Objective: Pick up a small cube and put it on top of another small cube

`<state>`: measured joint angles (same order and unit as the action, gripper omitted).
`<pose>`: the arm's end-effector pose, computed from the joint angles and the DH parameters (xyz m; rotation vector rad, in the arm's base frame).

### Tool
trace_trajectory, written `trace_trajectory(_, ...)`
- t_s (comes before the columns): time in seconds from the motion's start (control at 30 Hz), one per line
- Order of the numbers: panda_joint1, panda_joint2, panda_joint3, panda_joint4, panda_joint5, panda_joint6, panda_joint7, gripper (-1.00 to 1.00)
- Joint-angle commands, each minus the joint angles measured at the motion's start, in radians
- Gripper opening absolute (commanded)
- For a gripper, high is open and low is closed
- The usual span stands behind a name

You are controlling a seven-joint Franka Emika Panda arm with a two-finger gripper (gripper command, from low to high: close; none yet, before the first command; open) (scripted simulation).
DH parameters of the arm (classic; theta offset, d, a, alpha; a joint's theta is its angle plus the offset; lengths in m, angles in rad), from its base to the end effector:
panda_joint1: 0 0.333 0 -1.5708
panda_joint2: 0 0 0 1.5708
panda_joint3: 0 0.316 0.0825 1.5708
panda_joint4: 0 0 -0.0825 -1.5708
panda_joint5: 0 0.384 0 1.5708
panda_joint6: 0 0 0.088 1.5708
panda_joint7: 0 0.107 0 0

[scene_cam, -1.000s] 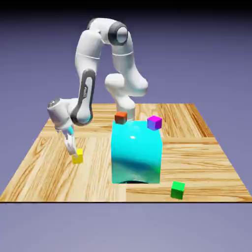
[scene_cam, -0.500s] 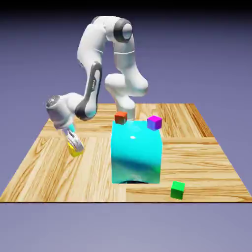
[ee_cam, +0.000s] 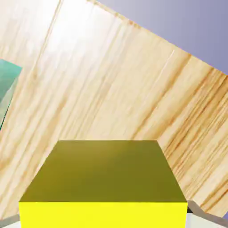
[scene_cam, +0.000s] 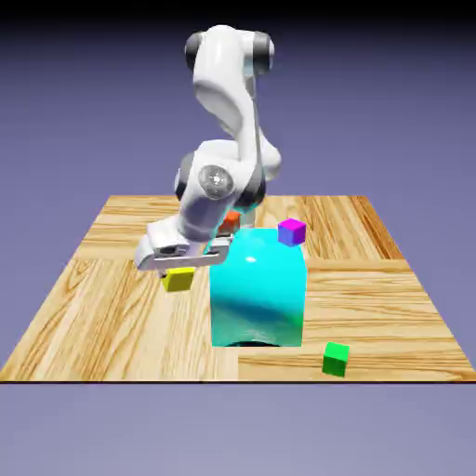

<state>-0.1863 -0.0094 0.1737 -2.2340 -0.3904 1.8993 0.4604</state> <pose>0.4867 -0.0338 0.3565 2.6861 -0.3851 -0.3262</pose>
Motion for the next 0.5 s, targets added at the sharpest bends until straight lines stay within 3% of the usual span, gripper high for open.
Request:
trace_trajectory(0.0,0.002,-0.036,-0.001,-0.015,0.029,-0.016,0.012,-1.0)
trace_trajectory(0.47,0.438,-0.518,-0.003,-0.204,0.426,-0.239,0.124,-1.0)
